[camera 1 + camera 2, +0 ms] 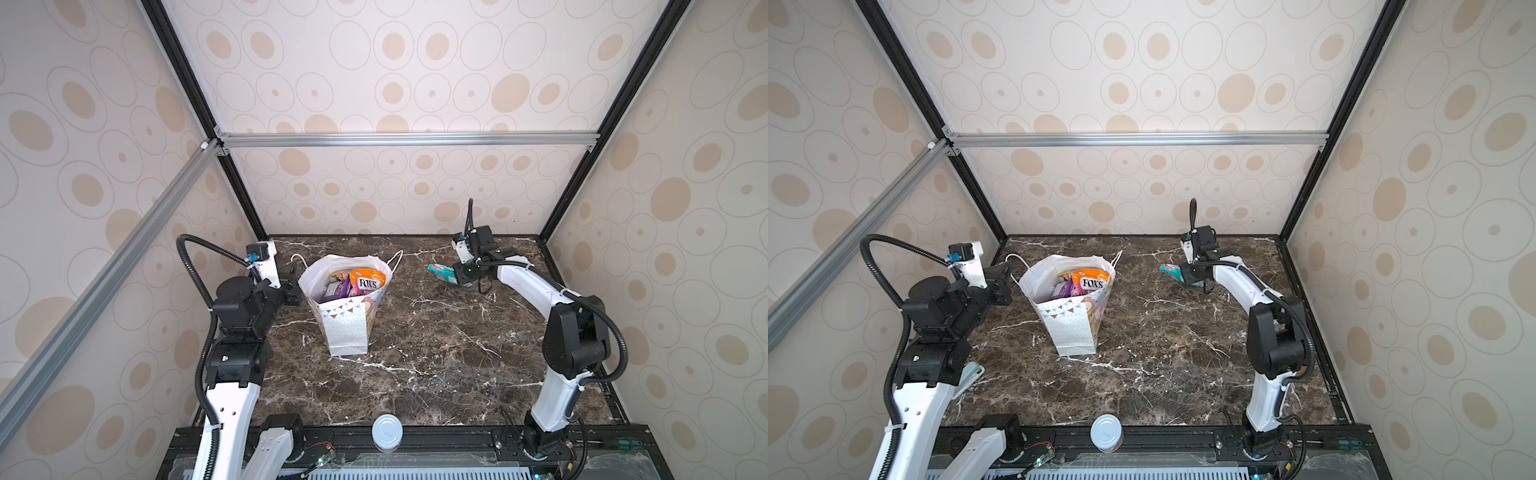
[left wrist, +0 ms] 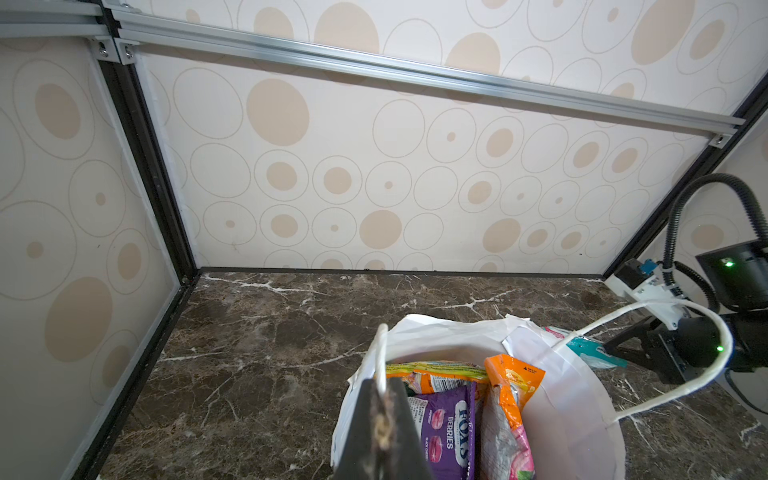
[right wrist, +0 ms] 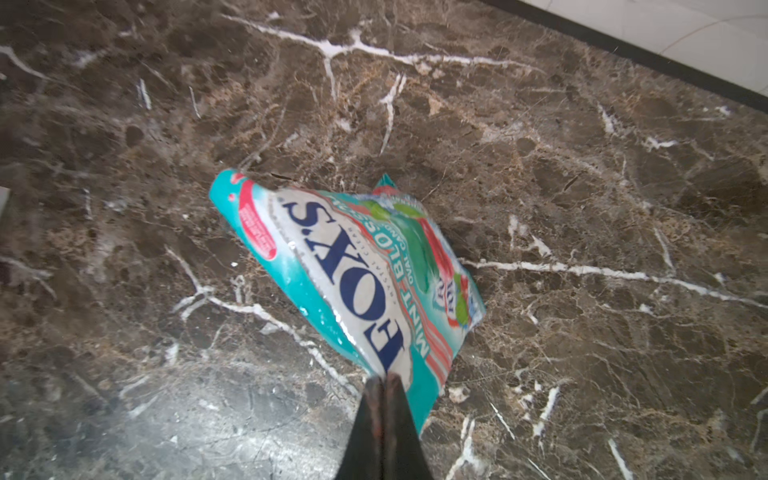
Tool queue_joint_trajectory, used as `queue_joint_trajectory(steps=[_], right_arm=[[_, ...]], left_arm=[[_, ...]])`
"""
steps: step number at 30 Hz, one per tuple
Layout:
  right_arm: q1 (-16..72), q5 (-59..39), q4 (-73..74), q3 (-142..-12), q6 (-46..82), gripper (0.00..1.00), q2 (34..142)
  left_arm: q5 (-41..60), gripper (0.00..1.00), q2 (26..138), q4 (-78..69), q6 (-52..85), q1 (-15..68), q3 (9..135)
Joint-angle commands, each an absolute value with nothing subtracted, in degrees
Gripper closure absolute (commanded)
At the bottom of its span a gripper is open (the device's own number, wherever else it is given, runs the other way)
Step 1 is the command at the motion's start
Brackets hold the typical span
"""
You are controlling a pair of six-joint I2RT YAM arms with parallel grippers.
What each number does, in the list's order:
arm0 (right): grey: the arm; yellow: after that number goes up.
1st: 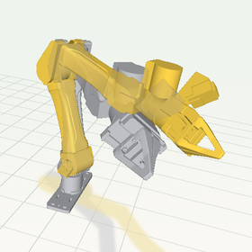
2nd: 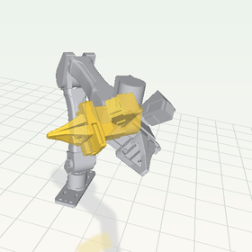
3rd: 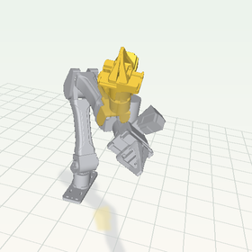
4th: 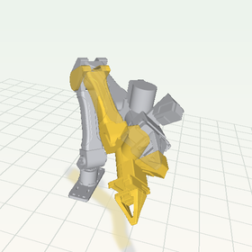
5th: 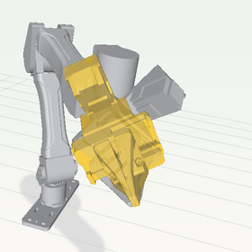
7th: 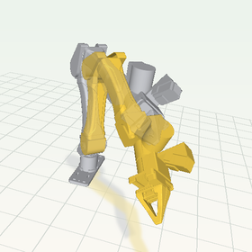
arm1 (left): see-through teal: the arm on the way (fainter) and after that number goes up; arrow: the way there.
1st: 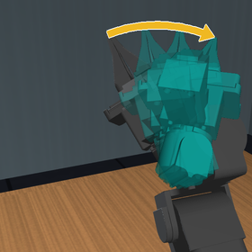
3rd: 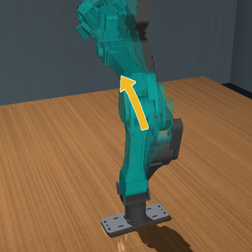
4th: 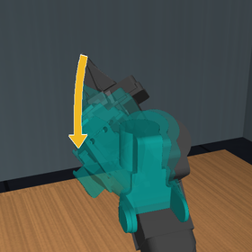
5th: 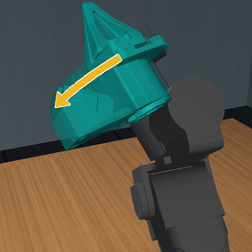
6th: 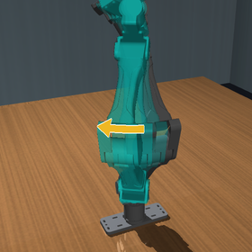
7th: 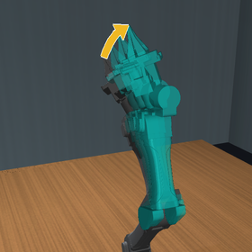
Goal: Place the snacks into the paper bag
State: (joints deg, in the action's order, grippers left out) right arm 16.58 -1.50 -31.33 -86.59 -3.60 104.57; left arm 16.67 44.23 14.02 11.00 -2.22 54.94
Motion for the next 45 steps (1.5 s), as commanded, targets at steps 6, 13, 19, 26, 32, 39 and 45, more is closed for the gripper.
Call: queue_joint_trajectory(steps=[6, 13, 19, 26, 32, 39, 45], right_arm=[[16.4, -6.3, -30.8, -85.8, 0.5, 1.0, 98.3], [17.7, -5.3, -35.7, -85.3, -0.1, 0.75, 96.2], [23.9, 6.3, -36.6, -79.0, -0.6, 0.58, 95.5], [26.7, 8.6, -36.0, -72.9, 9.0, 0.47, 96.5], [31.8, 15.8, -37.6, -73.4, 11.9, 0.38, 99.9], [34.8, 21.4, -38.2, -75.6, 12.8, 0.31, 105.5], [35.0, 24.3, -37.6, -77.6, 12.7, 0.31, 109.9]], left_arm=[[17.5, 1.0, 42.5, 9.7, 10.1, -2.7, 56.0], [17.6, 1.0, 42.3, 9.7, 10.1, -2.7, 56.1], [17.6, 1.0, 42.2, 9.5, 10.1, -2.7, 55.9], [17.6, 1.0, 42.4, 9.4, 10.1, -2.7, 55.9], [17.4, 1.0, 42.6, 9.6, 10.2, -2.7, 55.9], [17.5, 1.0, 42.6, 9.7, 10.1, -2.7, 55.9], [17.6, 1.0, 42.6, 9.6, 10.2, -2.7, 56.0]])
